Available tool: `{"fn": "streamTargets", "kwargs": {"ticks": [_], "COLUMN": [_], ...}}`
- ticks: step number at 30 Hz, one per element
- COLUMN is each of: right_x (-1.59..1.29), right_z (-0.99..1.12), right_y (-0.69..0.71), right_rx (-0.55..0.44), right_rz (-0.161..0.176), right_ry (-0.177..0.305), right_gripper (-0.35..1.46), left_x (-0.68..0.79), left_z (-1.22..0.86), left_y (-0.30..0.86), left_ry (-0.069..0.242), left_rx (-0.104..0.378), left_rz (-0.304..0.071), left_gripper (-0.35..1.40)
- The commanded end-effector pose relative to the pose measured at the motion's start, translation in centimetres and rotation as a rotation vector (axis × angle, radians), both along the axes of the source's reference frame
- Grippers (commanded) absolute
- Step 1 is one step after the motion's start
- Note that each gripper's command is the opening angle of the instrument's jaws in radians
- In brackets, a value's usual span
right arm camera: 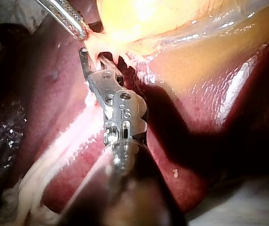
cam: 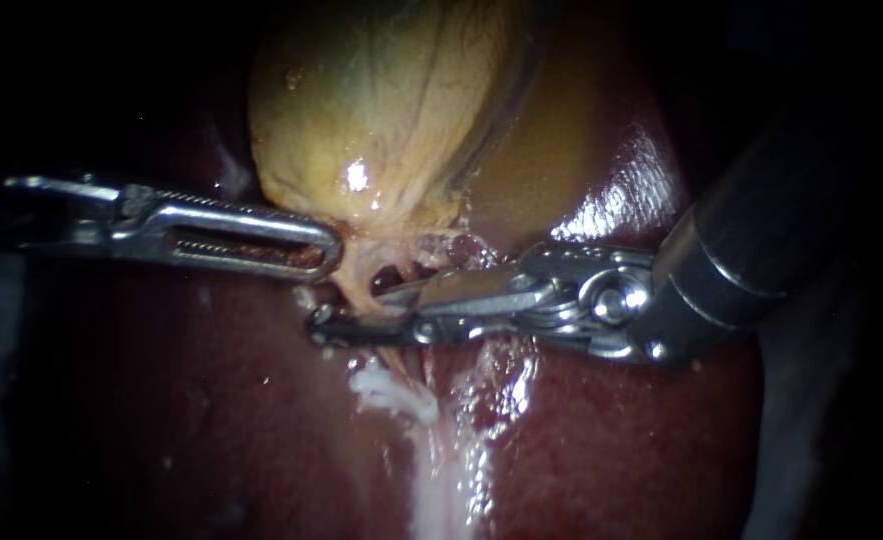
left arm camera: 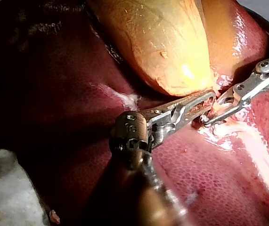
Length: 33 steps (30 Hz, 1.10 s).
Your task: Going back third clip left tube
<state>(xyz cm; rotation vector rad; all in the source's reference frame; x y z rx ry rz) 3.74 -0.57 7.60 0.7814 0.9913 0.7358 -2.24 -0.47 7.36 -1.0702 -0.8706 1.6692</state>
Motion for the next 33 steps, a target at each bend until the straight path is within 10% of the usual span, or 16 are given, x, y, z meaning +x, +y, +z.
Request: {"fn": "streamTargets", "kwargs": {"ticks": [1, 7, 10, 12, 33], "right_x": [0.00, 0.01, 0.08, 0.15, -0.33], "right_z": [0.01, -0.01, -0.05, -0.06, -0.15], "right_y": [-0.01, -0.01, 0.06, 0.11, 0.03], "right_rx": [0.000, 0.005, -0.175, -0.197, -0.212], "right_rz": [0.001, -0.010, -0.020, 0.022, -0.014], "right_ry": [0.000, 0.003, 0.090, 0.063, 0.093], "right_gripper": [-0.35, -0.35, 0.23, 0.49, 0.49], "left_x": [0.00, 0.00, 0.00, 0.00, 0.02], "left_z": [0.00, 0.00, 0.00, 0.00, 0.01], "left_y": [0.00, 0.00, 0.00, 0.00, 0.00], "left_ry": [0.000, 0.000, 0.000, 0.000, 0.000], "left_rx": [0.000, 0.000, 0.000, 0.000, 0.000], "left_rz": [0.000, 0.000, 0.000, -0.001, 0.000], "left_gripper": [-0.35, -0.35, -0.35, -0.35, -0.35]}}
